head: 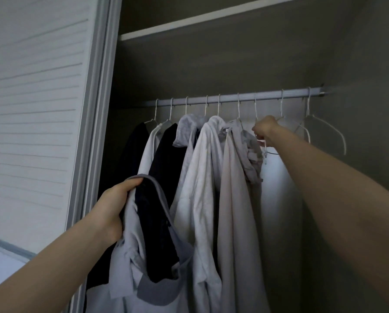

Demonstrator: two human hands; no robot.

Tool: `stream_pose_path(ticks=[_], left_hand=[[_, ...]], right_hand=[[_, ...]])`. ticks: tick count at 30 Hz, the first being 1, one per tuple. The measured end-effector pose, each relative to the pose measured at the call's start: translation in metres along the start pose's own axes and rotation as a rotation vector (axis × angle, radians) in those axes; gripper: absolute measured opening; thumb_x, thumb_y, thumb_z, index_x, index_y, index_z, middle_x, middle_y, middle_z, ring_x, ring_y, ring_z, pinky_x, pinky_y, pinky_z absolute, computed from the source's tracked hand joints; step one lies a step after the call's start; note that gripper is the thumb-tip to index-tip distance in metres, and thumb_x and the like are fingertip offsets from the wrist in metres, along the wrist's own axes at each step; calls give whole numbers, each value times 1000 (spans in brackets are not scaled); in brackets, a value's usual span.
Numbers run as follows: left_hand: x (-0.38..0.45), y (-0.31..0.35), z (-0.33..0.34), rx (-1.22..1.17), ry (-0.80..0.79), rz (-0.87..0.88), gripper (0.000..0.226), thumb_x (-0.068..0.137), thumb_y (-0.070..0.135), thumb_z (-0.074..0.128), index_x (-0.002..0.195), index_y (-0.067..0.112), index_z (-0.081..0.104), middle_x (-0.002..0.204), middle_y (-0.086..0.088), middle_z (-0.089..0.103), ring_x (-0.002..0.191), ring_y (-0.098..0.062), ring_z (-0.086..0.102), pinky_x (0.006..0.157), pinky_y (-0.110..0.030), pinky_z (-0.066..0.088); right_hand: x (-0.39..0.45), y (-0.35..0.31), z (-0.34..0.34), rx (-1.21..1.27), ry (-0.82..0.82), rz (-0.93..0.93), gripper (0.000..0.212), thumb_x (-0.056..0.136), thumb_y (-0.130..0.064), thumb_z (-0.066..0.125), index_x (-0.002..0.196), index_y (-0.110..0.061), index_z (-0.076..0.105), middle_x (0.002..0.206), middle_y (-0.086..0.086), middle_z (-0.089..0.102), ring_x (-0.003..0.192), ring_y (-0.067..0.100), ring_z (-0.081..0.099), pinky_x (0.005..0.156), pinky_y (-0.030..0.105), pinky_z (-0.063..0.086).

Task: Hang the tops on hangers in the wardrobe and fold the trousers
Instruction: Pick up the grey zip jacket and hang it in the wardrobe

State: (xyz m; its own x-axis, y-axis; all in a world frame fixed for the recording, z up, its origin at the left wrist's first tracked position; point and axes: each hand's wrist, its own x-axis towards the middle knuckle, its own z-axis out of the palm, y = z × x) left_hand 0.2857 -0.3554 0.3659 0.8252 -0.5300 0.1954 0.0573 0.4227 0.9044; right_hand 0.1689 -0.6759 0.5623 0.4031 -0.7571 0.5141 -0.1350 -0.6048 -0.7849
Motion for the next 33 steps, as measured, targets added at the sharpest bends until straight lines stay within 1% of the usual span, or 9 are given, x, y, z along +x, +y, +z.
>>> stream_pose_path(ticks=[4, 10, 13, 16, 20, 22, 27, 29, 33], left_hand=[[9, 5, -7, -4, 24, -15, 28, 90, 25, 63, 106, 4, 71, 97, -19, 74, 93, -31, 67, 70, -35, 48], [8, -5, -14, 0, 21, -53, 31, 89, 29, 64, 107, 5, 72, 103, -21, 72, 97, -35, 66, 72, -40, 50], [-5, -12, -12, 12, -10, -68, 32, 88, 30, 65, 107, 6, 73, 103, -20, 72, 100, -35, 66, 75, -41, 50], [-21, -12, -6, 10, -27, -65, 28, 89, 29, 64, 105, 8, 73, 98, -18, 74, 96, -33, 66, 72, -39, 50], [-42, -14, -6, -11, -39, -56, 21, 90, 25, 63, 101, 10, 73, 93, -16, 74, 89, -29, 67, 69, -37, 50], [-53, -17, -10, -25, -60, -63, 18, 91, 25, 63, 97, 12, 74, 88, -14, 75, 87, -29, 67, 68, -36, 50], [-75, -22, -23, -21, -64, -76, 17, 88, 21, 66, 99, 11, 74, 95, -15, 73, 89, -30, 67, 70, -35, 52], [-82, -25, -30, -19, -41, -77, 23, 87, 19, 66, 106, 9, 72, 101, -16, 71, 92, -30, 66, 73, -35, 54], [-91, -38, -48, 24, 29, -102, 26, 85, 19, 65, 106, 6, 70, 97, -15, 70, 84, -29, 66, 73, -35, 56]], right_hand=[[14, 8, 11, 148, 114, -86, 27, 94, -5, 41, 114, 1, 57, 97, 13, 50, 80, 24, 48, 83, 40, 49], [-46, 8, 24, 414, 134, -208, 18, 95, -19, 51, 81, -12, 58, 59, 7, 47, 44, 17, 42, 42, 23, 33], [-112, 37, 27, 443, 161, -327, 25, 93, -23, 55, 68, -19, 54, 56, 2, 48, 50, 16, 45, 45, 24, 37], [-185, 70, 30, 422, 85, -473, 15, 93, -17, 57, 78, -21, 59, 53, -9, 51, 49, 5, 48, 48, 19, 44], [-267, 100, 33, 426, 72, -538, 8, 92, -13, 57, 85, -17, 58, 63, 8, 52, 55, 23, 49, 54, 29, 45], [-299, 109, 32, 456, 65, -534, 7, 92, -12, 58, 91, -18, 57, 66, 12, 52, 59, 33, 50, 56, 32, 47], [-332, 105, 27, 603, -69, -323, 24, 93, -10, 58, 111, -25, 52, 60, -2, 60, 56, 11, 59, 57, 25, 54], [-341, 102, 23, 616, -106, -233, 12, 96, -15, 54, 107, -16, 57, 54, -2, 56, 46, 11, 52, 44, 25, 47], [-375, 112, 19, 625, -244, -151, 25, 100, -20, 45, 104, -6, 65, 49, -2, 38, 37, 9, 31, 38, 16, 28]])
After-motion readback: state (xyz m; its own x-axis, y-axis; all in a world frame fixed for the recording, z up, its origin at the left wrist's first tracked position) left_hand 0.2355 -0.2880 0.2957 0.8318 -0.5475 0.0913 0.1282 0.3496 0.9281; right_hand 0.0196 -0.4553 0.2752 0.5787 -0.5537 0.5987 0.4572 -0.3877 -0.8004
